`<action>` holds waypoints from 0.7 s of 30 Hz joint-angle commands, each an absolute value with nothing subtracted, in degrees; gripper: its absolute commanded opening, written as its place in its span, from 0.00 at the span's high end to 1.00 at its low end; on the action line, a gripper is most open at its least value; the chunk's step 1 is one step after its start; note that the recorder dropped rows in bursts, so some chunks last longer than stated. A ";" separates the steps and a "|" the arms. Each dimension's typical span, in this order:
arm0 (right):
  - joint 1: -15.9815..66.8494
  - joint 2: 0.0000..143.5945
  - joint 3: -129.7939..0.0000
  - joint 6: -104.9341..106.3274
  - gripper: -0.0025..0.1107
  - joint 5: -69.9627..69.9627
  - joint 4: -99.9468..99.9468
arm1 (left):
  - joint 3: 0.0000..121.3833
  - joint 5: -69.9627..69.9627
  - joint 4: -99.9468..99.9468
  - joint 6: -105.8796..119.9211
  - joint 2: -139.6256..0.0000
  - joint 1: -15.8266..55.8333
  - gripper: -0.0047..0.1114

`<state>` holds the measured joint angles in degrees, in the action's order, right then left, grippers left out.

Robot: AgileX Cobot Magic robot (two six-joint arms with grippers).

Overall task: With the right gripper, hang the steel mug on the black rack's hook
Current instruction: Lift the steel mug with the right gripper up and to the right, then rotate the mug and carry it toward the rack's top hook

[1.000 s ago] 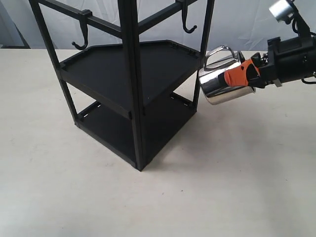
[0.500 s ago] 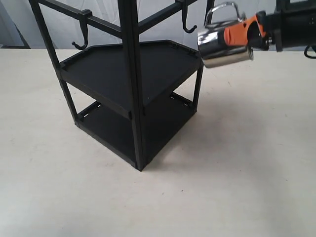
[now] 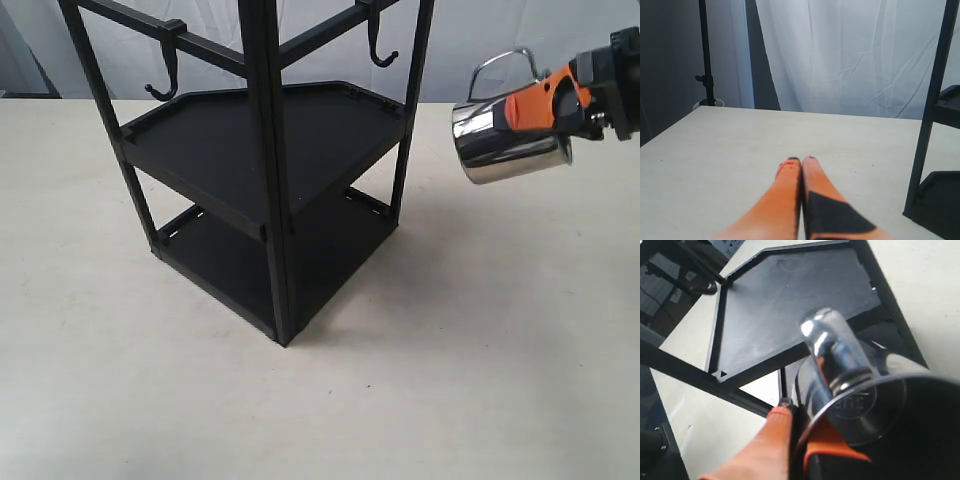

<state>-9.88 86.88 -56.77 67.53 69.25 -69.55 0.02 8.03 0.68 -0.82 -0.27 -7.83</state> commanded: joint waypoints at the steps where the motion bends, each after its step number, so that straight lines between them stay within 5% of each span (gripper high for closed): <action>1: -10.18 84.35 -55.19 75.74 0.99 69.96 -75.37 | 0.00 7.32 1.29 -0.96 0.00 -7.31 0.95; 4: -6.77 76.24 -54.71 78.87 0.99 65.29 -73.07 | 0.00 7.32 1.29 -0.96 0.00 -7.31 0.95; 11: 10.34 62.24 -42.74 60.62 0.99 11.12 -54.50 | 0.00 7.32 1.29 -0.96 0.00 -7.31 0.95; 21: 37.32 66.20 -32.24 63.23 0.99 -32.50 -56.37 | 0.00 7.32 1.29 -0.96 0.00 -7.31 0.95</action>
<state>30.84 64.32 -33.40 61.36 -20.89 -55.36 0.02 8.00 0.68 -0.82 -0.27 -7.83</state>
